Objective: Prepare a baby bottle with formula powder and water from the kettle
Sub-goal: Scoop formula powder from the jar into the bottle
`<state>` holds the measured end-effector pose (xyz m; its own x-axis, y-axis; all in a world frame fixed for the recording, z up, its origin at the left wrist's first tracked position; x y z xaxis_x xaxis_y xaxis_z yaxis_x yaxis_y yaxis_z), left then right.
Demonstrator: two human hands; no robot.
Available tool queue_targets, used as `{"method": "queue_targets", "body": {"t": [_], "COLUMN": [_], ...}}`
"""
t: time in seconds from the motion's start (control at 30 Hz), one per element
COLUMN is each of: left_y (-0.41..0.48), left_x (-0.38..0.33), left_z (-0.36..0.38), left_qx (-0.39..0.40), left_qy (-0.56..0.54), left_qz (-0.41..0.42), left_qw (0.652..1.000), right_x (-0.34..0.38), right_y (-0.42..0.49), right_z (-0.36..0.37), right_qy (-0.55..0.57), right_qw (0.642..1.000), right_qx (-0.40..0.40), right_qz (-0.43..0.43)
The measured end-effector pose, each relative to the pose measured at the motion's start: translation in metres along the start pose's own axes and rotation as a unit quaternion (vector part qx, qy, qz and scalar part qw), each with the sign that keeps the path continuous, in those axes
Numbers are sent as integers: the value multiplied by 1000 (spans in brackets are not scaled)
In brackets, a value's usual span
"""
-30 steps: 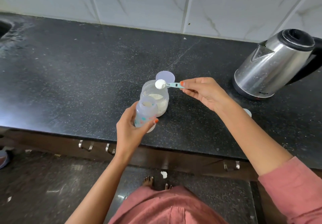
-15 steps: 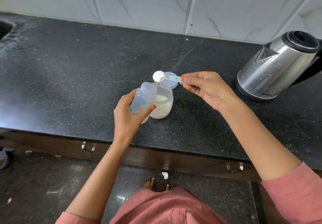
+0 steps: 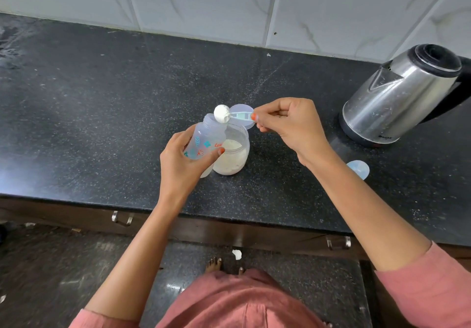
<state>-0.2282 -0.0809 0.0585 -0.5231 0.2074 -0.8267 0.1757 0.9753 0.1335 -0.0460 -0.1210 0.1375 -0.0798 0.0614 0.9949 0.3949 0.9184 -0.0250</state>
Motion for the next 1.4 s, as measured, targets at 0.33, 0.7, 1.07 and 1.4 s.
{"method": "queue_targets", "body": {"t": [0.33,0.7,1.07,1.4], "left_y": [0,2,3,4], "left_x": [-5,-14,-12,-12], "left_z": [-1,-1,0,0], "left_qx": [8,15,26,33], "left_qy": [2,-19,-34,-51], "left_qz": [11,2,-17,-23], "left_qw": [1000,1000,999,998], "right_x": [-2,-10,-13,-13], "right_y": [-8,-15,-17,-18], "right_z": [6,10,9,9], "right_qy": [-94,-224,-245,-246], "right_qw": [986,915,892,880], "right_qx": [-8,17,22,22], "right_qz": [-137,-335,-380,-405]}}
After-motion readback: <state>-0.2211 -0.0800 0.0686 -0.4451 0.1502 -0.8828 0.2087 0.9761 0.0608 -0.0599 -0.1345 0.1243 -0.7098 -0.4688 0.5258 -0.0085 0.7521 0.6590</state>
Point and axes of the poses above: each hand's wrist, its own y-axis towards the middle knuckle, its own z-axis out of the palm, x = y × z, the point moved 2 cm from there along y, towards the middle knuckle, and after that the axes turned 12 degrees about y, right-handed, at the moved point
